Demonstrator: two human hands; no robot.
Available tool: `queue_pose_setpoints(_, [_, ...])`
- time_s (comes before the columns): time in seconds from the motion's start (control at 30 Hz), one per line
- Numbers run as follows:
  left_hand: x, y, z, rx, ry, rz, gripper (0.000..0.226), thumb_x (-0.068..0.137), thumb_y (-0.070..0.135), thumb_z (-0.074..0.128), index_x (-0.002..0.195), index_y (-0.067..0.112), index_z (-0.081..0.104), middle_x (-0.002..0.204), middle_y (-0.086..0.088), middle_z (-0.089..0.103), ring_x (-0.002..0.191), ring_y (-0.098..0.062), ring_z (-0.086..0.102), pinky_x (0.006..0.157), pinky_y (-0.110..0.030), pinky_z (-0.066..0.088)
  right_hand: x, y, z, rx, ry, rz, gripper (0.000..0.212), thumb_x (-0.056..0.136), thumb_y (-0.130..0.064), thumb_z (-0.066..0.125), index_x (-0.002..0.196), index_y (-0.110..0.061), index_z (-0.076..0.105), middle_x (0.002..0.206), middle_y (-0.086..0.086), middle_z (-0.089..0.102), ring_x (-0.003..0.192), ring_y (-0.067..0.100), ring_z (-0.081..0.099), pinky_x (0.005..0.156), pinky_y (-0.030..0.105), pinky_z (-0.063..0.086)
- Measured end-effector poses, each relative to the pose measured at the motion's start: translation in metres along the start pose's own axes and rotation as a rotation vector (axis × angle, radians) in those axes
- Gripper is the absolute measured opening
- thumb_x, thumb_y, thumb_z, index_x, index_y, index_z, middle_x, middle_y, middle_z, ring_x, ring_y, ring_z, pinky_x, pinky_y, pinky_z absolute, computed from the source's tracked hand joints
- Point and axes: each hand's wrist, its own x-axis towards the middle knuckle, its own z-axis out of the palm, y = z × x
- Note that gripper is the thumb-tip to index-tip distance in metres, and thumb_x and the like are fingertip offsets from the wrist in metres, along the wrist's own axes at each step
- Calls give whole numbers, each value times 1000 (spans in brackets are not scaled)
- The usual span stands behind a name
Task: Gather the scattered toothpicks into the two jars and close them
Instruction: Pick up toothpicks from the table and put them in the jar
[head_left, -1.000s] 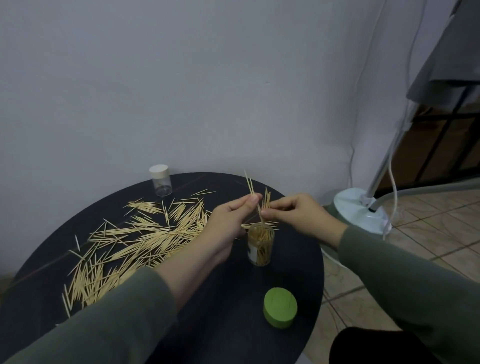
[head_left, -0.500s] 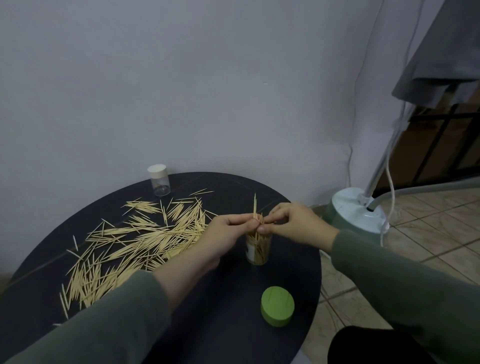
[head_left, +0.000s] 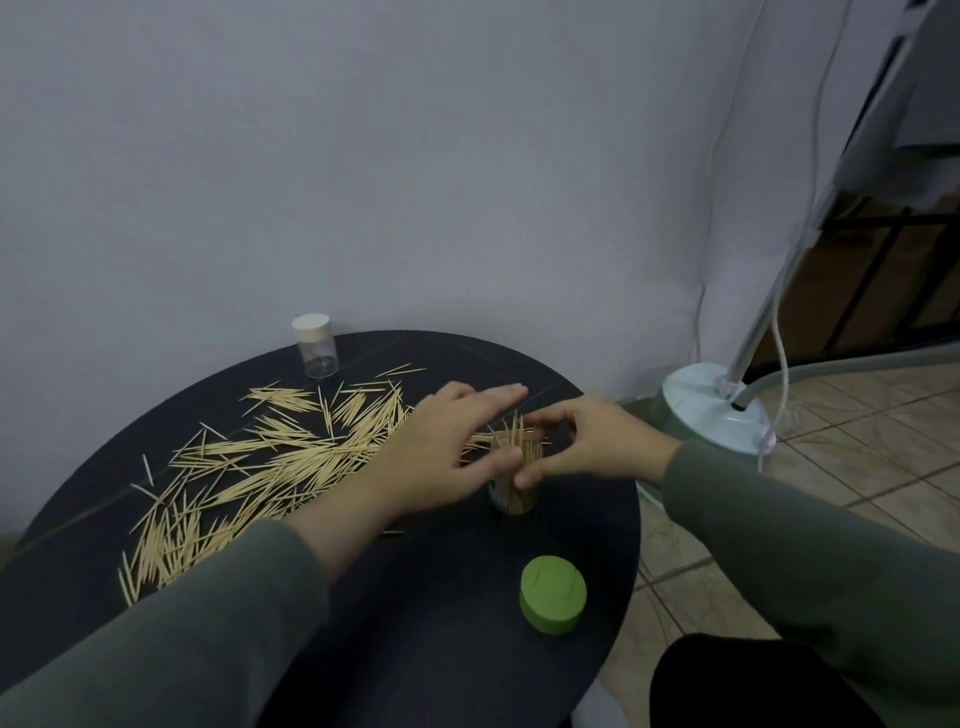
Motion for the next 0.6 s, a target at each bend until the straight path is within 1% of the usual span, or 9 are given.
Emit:
queue_pose_setpoints(0.03, [-1, 1, -2, 107, -31, 62, 67, 89, 59, 38, 148, 29, 31, 141, 13, 47, 121, -6, 35, 92, -25, 34, 1, 0, 1, -13, -6, -4, 66, 62, -57, 79, 121, -34, 62, 99, -22, 61, 90, -6, 51, 92, 28, 43])
queue_pose_setpoints(0.07, [-2, 2, -2, 182, -57, 111, 67, 90, 59, 37, 149, 28, 31, 139, 10, 49, 122, -8, 34, 92, -26, 32, 1, 1, 2, -28, -5, -9, 56, 65, -57, 77, 114, -34, 65, 90, -22, 61, 80, -7, 50, 86, 28, 43])
queue_pose_setpoints(0.13, [-4, 3, 0, 247, -91, 173, 67, 93, 58, 39, 150, 25, 31, 135, 3, 53, 122, -11, 35, 93, -29, 32, 3, 1, 3, -33, 6, -16, 32, 68, -54, 78, 94, -36, 67, 73, -20, 59, 66, -7, 50, 69, 18, 38])
queue_pose_setpoints(0.17, [-4, 3, 1, 257, -102, 182, 66, 94, 57, 41, 150, 24, 31, 134, 0, 53, 122, -11, 36, 95, -30, 33, 2, 1, 2, -21, 7, -20, 27, 69, -52, 79, 89, -37, 67, 69, -18, 59, 62, -9, 51, 63, 15, 34])
queue_pose_setpoints(0.23, [-4, 1, 1, 245, -112, 161, 65, 94, 57, 45, 149, 26, 32, 134, -3, 51, 121, -12, 39, 97, -29, 34, 3, 1, 2, 7, -3, -28, 33, 68, -50, 79, 95, -33, 70, 70, -19, 60, 61, -15, 51, 59, 13, 32])
queue_pose_setpoints(0.33, [-5, -8, -3, 233, -61, 222, 53, 93, 56, 46, 136, 26, 53, 136, 5, 55, 119, -15, 46, 94, -34, 44, 3, 1, 2, -11, -8, -16, 54, 65, -56, 79, 113, -35, 67, 82, -23, 60, 70, -8, 50, 61, 14, 32])
queue_pose_setpoints(0.4, [-6, -15, -5, 182, -4, 223, 48, 92, 53, 47, 127, 24, 62, 137, 8, 56, 118, -17, 47, 93, -32, 45, 4, 0, 2, -27, -4, -3, 61, 62, -58, 79, 117, -36, 65, 82, -25, 57, 70, -7, 46, 60, 14, 31])
queue_pose_setpoints(0.5, [-10, -18, -7, 128, 47, 153, 52, 91, 53, 47, 130, 22, 60, 137, 9, 56, 117, -15, 45, 94, -31, 45, 5, 0, 3, -27, 10, 12, 68, 58, -61, 79, 119, -34, 65, 89, -27, 57, 76, -9, 47, 63, 14, 32])
queue_pose_setpoints(0.6, [-13, -18, -3, 227, -27, 219, 54, 92, 55, 46, 133, 21, 58, 138, 8, 55, 118, -17, 47, 92, -37, 48, 5, 0, 4, -33, 12, 14, 68, 57, -63, 79, 117, -34, 66, 85, -27, 58, 72, -10, 48, 62, 14, 33])
